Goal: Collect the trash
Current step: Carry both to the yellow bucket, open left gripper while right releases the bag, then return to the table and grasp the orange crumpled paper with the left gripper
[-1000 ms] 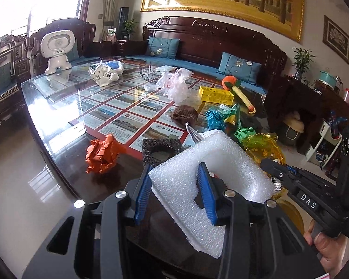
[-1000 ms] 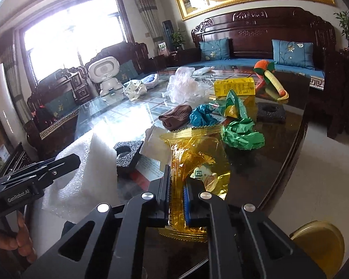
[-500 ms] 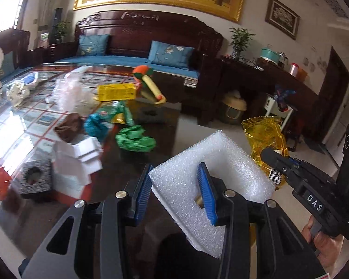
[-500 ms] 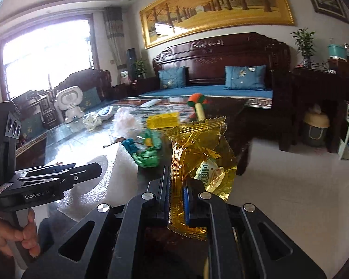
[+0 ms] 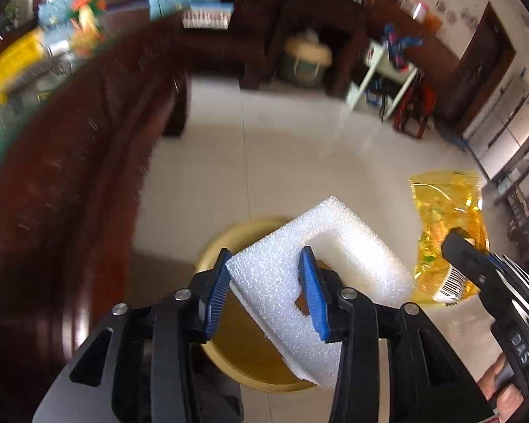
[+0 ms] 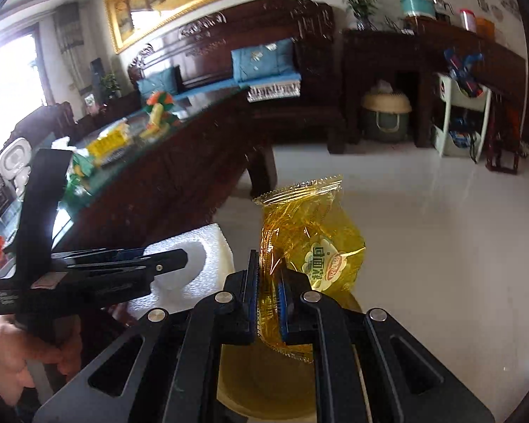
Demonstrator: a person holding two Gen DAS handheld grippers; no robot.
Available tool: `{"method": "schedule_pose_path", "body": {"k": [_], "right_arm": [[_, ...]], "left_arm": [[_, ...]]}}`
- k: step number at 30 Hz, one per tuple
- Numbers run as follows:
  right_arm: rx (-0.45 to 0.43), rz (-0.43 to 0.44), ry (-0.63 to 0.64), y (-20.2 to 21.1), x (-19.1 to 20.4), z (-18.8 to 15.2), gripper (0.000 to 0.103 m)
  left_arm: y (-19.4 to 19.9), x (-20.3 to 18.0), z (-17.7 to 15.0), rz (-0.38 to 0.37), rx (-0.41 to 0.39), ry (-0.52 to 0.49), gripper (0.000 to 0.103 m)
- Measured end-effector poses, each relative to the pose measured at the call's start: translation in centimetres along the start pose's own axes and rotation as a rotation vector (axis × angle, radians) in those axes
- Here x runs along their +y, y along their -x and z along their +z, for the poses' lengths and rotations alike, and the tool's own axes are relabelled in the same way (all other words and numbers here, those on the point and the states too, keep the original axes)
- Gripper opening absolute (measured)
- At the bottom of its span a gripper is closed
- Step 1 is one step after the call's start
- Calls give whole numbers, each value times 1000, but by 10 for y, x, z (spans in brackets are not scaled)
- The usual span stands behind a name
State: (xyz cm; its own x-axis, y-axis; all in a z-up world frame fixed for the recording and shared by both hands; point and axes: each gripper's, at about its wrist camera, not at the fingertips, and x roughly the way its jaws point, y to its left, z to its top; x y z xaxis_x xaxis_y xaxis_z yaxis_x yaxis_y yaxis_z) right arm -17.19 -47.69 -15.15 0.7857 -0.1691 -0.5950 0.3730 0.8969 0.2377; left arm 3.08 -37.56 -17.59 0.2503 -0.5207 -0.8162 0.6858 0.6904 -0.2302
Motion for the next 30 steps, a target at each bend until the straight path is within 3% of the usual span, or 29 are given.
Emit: {"method": "schedule_pose_path", "body": {"k": [1, 3, 8, 12, 13, 14, 16, 23, 28, 30], "right_arm": [[15, -3, -9, -5, -4, -3, 9], [44, 2, -21, -15, -10, -10, 9], [100, 11, -19, -36, -18, -20, 9], [145, 47, -14, -52, -14, -25, 13], [153, 54, -8, -54, -12, -24, 26], [158, 47, 6, -56, -8, -24, 46], [154, 25, 36, -56, 3, -21, 56], [92, 42, 58, -38, 29, -12, 55], [-39, 78, 78, -1, 53, 7, 55], [-109, 111, 100, 18, 68, 17, 55]], "left_arm": [[-12, 1, 0, -1, 30, 7, 50], [-27, 3, -3, 2, 68, 22, 76], [-31, 3, -10, 31, 74, -7, 81], [-10, 7, -10, 83, 19, -1, 86], [-4, 8, -8, 102, -3, -2, 86], [4, 10, -7, 117, -24, -4, 88], [19, 14, -8, 145, -61, -7, 88], [58, 26, -5, 160, -137, -12, 89], [97, 30, -7, 166, -207, -17, 89], [118, 32, -13, 211, -260, -24, 93]]}}
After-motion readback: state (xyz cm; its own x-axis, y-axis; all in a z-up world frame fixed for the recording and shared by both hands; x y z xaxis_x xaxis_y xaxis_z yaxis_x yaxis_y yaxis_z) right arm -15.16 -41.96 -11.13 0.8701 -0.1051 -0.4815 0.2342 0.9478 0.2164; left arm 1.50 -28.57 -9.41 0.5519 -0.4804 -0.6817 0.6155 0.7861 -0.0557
